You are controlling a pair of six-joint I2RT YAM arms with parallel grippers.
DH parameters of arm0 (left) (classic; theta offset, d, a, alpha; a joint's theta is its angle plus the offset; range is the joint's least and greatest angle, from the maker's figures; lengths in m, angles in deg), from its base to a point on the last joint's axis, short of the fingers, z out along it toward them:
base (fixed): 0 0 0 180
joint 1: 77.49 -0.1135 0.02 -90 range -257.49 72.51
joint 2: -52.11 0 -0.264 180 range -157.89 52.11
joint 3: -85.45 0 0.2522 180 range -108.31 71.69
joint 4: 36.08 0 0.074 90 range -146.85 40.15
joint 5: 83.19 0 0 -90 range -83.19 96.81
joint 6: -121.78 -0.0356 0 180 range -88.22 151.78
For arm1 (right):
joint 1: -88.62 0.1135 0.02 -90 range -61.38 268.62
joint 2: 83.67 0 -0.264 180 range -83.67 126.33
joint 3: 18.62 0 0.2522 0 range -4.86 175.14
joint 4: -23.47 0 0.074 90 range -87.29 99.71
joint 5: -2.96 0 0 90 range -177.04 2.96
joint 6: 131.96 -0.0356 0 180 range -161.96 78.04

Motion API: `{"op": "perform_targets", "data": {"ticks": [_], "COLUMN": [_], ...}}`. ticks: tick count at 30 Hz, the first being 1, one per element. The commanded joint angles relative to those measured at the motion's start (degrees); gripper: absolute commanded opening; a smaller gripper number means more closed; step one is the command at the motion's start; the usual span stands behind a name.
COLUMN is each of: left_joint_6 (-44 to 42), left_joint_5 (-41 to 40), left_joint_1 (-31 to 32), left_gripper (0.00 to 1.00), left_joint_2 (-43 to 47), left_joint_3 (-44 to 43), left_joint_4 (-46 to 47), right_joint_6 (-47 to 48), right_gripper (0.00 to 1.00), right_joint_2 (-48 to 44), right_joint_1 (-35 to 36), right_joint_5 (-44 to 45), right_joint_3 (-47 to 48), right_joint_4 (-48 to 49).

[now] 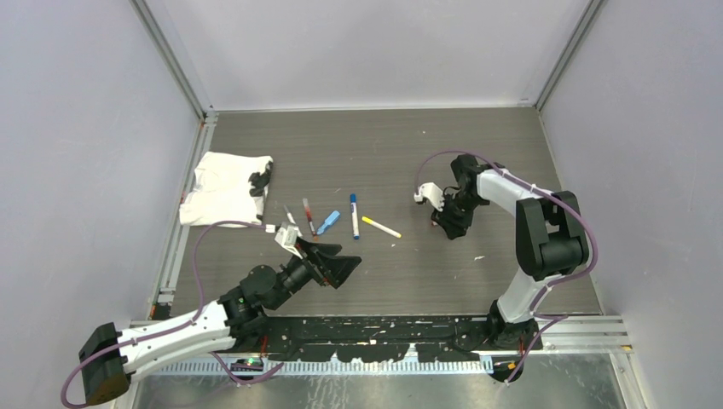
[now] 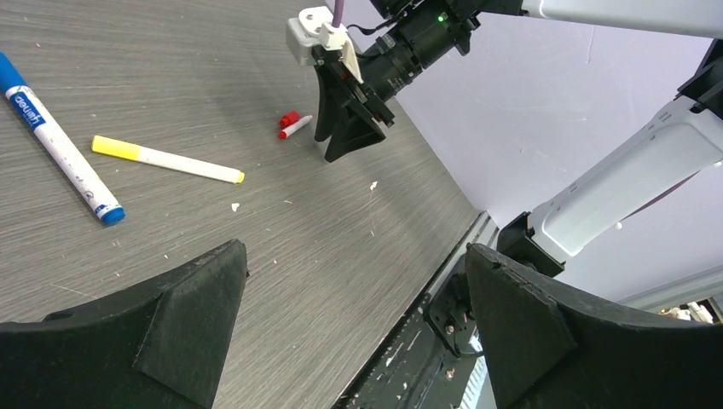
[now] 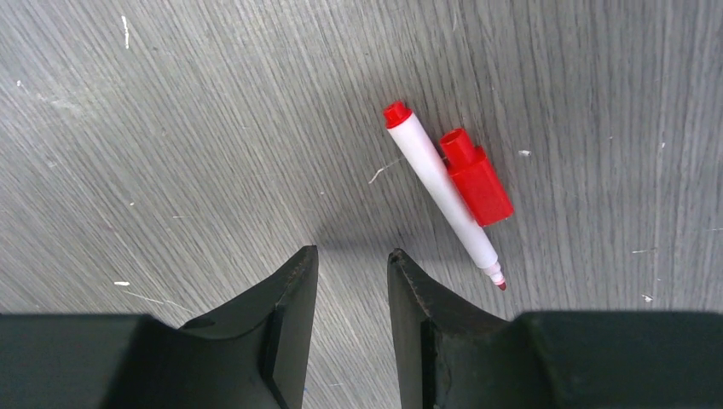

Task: Insert the pens into the pen caps
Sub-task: Pick up the pen from the center of the board.

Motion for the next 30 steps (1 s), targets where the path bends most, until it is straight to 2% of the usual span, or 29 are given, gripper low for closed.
{"op": "perform_targets", "data": {"ticks": [1, 4, 9, 16, 20, 30], "left_joint_6": [0.1, 0.1, 0.1, 0.1, 0.1, 0.9], "left_joint_5": [-0.8, -0.8, -1.0, -1.3, -0.9, -1.1], "left_joint_1": [-0.3, -0.3, -0.2, -0.2, -0.3, -0.2], "left_gripper": [1.00, 1.00, 1.00, 1.00, 1.00, 1.00], "left_joint_2": [0.1, 0.3, 1.1, 1.7, 2.1, 5.1], "left_joint_3": [0.4, 0.4, 0.4, 0.6, 0.5, 1.8], "left_joint_4": [3.0, 2.9, 2.2, 1.8, 1.7, 0.9], "right_joint_6": [-0.6, 0.3, 7.2, 14.4, 15.0, 18.3], "right_gripper": [0.41, 0.39, 0.38, 0.49, 0.58, 0.59], "right_joint_2": [0.4, 0.6, -2.7, -7.0, -6.5, -1.2], "right_joint_1": [1.0, 1.4, 1.4, -1.7, -1.9, -3.6], "right_joint_5": [2.3, 2.0, -6.7, -10.6, -9.4, -10.0], "right_joint_3": [-0.1, 0.3, 2.9, 1.5, 1.9, 6.0], "right_joint_4": [1.7, 0.6, -9.0, -10.6, -8.9, -7.9]}}
